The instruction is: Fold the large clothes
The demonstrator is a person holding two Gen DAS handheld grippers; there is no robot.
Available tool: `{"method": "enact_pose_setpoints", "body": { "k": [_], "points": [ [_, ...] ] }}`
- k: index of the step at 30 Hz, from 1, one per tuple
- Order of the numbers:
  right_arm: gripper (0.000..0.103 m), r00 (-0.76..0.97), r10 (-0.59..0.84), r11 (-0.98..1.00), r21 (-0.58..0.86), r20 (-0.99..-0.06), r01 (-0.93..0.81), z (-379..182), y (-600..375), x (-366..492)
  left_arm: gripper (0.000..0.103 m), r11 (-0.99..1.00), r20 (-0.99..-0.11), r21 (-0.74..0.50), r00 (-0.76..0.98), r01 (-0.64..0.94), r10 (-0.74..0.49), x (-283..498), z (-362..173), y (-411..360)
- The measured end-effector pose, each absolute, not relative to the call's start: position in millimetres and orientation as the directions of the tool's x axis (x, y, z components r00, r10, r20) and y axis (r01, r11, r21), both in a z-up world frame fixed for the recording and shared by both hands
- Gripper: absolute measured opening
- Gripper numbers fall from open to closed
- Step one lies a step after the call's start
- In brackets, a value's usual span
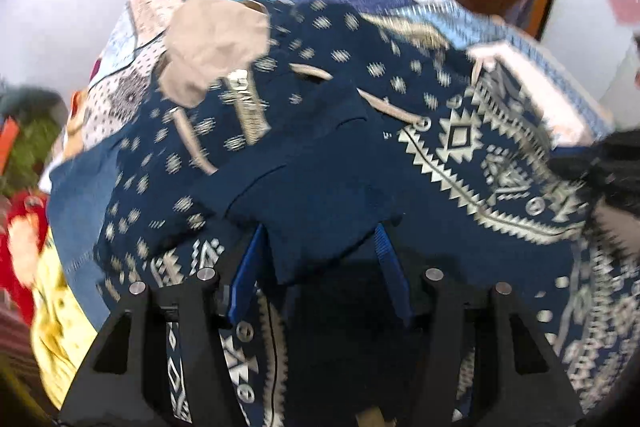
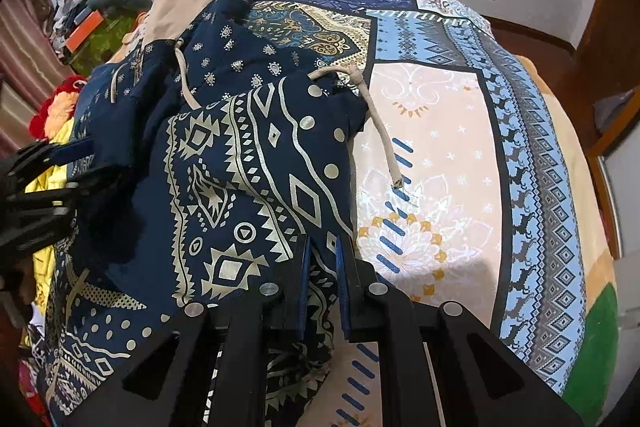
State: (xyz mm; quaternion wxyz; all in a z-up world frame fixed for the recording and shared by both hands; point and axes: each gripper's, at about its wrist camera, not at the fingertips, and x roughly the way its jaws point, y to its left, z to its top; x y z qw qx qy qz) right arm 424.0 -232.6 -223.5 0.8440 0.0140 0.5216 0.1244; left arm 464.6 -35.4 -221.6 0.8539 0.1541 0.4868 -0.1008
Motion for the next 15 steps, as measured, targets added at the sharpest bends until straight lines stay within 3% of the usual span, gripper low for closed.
{"method": "enact_pose_setpoints", "body": {
  "k": [5, 9, 10, 12, 13, 15],
  "points": [
    [0.009, 0.420, 0.269, 0.960, 0.208, -0.867, -0.186, -226, -240, 426, 0.063, 0.881, -0.842, 0.262, 0.539, 0.393, 0.010, 476, -234, -50],
    [0.009, 0.420, 0.285, 0.957, 0.227, -0.862, -0.182, -228, -243, 426, 0.060, 0.917, -0.845, 0.185, 0.534, 0.354, -0.036, 490, -232, -45],
    [0.009, 0.419, 0.284, 0.957, 0.226, -0.862, -0.183, -227, -242, 426, 0.055, 0.924, -0.845, 0.163, 0.532, 0.346, -0.051, 494, -231, -43],
    [0.009, 0.419, 0.280, 0.958, 0.221, -0.864, -0.184, -227, -242, 426, 0.030, 0.939, -0.839, 0.140, 0.542, 0.315, -0.057, 498, -224, -39],
    [0.009, 0.417, 0.278, 0.958, 0.218, -0.865, -0.186, -227, -241, 426, 0.023, 0.946, -0.839, 0.128, 0.542, 0.298, -0.057, 497, -221, -36],
    [0.009, 0.414, 0.275, 0.959, 0.213, -0.868, -0.189, -226, -242, 426, 0.022, 0.965, -0.836, 0.017, 0.534, 0.260, -0.129, 495, -206, -19]
  ]
}}
